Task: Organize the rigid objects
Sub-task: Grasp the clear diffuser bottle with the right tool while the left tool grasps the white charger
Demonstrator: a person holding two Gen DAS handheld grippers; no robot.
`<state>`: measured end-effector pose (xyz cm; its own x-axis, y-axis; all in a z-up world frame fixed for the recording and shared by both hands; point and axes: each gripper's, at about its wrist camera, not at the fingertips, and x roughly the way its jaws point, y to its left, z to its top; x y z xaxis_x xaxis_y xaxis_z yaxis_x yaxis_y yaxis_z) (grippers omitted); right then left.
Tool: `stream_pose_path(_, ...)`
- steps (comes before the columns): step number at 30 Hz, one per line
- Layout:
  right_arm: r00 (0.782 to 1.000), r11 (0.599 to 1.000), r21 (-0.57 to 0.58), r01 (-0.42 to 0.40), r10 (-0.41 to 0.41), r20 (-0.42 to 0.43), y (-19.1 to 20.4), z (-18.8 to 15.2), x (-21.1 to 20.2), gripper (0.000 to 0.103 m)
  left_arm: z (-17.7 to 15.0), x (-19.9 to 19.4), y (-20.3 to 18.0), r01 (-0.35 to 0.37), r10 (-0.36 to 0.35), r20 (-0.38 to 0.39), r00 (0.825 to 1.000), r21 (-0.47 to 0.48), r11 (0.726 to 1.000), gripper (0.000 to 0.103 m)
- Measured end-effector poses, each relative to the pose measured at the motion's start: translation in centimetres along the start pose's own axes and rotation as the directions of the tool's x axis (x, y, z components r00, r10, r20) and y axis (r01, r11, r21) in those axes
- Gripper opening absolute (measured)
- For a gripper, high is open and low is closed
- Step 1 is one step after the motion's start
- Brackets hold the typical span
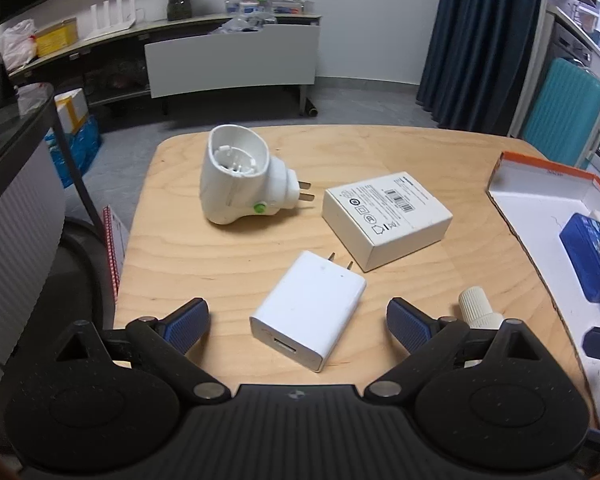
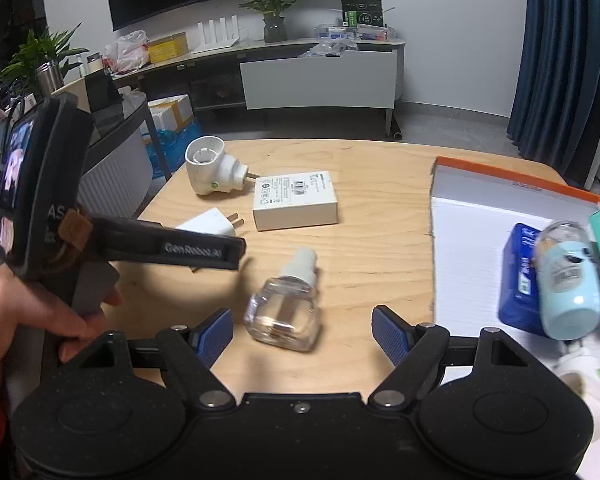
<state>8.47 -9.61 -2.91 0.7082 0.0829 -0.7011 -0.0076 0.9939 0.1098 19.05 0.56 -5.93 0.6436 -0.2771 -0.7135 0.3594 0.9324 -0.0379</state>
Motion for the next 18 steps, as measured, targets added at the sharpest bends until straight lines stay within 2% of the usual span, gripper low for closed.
stream_pose_path(5,1.000,0.999,0.044,0.015,-0.015,-0.016,0.5,0.0,1.8,0.091,0.3,0.5,0.3,0.034,-0.034,0.012,0.999,0.006,0.999,0.091)
stream_pose_path(10,0.999,0.996,0.083,0.042,-0.039,-0.027,0.3,-0.2,3.0,0.091,0.4,0.6,0.1,0.059,-0.060,0.023,0.998,0.043,0.997,0.080)
stream_pose_path(14,0.998,0.996,0.070,0.058,-0.057,-0.016,0.5,-0.5,3.7,0.091,0.0,0.5,-0.6,0.039,-0.043,0.041,0.998,0.099,0.994,0.062)
stream_pose_path(15,0.997,0.996,0.054,0.071,-0.071,-0.007,0.6,-0.5,3.8,0.087,0.0,0.4,-0.6,0.032,-0.036,0.043,0.998,0.100,0.994,0.058)
stream_pose_path(17,0.996,0.996,0.019,0.092,-0.092,0.009,0.9,-0.5,3.8,0.071,0.0,0.2,-0.3,0.045,-0.048,0.043,0.998,0.078,0.996,0.055)
stream_pose_path(18,0.996,0.996,0.014,0.088,-0.089,0.015,0.9,-0.5,3.7,0.060,0.0,0.1,-0.2,0.053,-0.056,0.044,0.997,0.066,0.996,0.049)
